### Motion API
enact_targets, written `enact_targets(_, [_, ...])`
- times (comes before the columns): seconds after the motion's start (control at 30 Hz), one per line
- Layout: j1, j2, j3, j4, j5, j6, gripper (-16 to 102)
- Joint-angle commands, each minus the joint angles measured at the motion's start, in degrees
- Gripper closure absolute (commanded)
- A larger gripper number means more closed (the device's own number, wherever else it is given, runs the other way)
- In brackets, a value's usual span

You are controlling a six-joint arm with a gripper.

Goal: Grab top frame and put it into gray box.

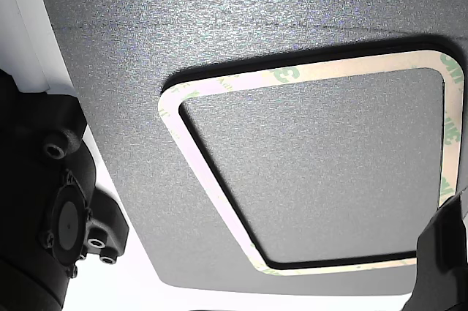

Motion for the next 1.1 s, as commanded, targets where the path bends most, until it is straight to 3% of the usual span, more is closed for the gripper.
enact_targets(0.0, [-0.53, 0.88, -1.05, -0.26, -0.26, -3.60, -14])
enact_targets(0.63, [0.62, 0.26, 5.45, -6.77, -0.18, -12.48, -13])
enact_targets(1.07, [1.49, -1.23, 3.34, -4.31, -0.70, -13.97, -8])
